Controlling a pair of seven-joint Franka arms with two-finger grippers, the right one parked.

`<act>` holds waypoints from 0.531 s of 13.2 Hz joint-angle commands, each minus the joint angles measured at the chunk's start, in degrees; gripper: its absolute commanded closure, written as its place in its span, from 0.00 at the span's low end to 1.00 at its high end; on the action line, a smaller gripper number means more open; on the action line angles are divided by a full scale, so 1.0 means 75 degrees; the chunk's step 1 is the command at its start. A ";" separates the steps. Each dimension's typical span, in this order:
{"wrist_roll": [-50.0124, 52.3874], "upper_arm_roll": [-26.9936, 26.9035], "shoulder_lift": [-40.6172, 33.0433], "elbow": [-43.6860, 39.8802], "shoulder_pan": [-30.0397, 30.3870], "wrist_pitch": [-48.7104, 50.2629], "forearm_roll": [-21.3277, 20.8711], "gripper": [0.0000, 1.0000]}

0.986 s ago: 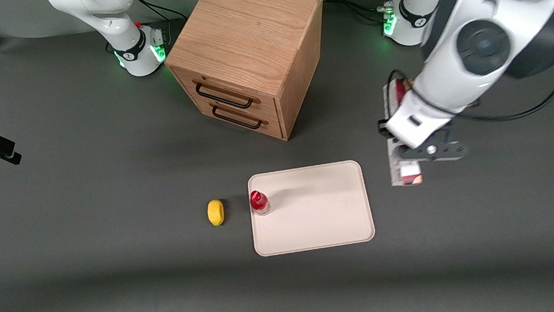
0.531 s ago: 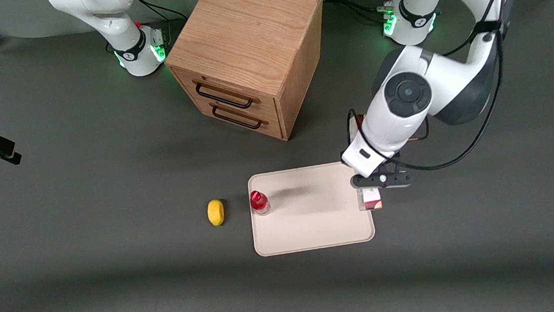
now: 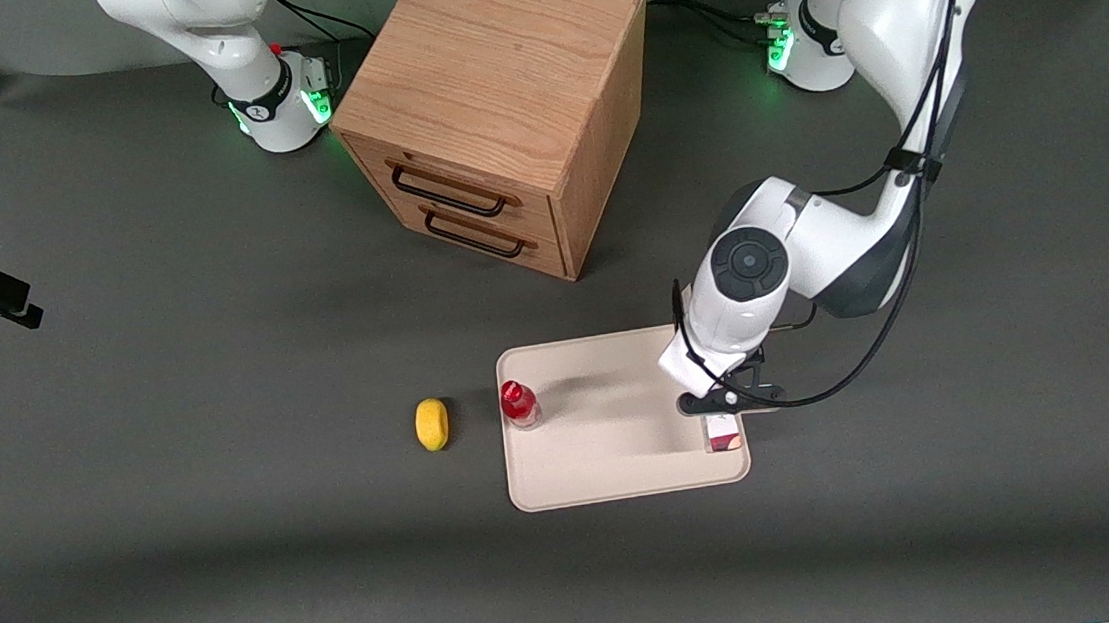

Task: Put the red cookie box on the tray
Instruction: 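Carry the box over the white tray and lower it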

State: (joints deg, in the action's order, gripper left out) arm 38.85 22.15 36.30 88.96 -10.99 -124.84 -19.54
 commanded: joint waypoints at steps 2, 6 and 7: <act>0.0645 -0.0011 0.0502 0.0068 -0.0070 -0.0977 -0.0710 1.00; 0.0657 -0.0035 0.0831 0.0056 -0.0070 -0.1378 -0.0910 1.00; 0.0657 -0.0058 0.0878 0.0068 -0.0058 -0.1401 -0.1003 1.00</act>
State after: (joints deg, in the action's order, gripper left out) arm 42.24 22.10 43.11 89.62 -11.12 -134.73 -25.20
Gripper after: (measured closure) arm 0.899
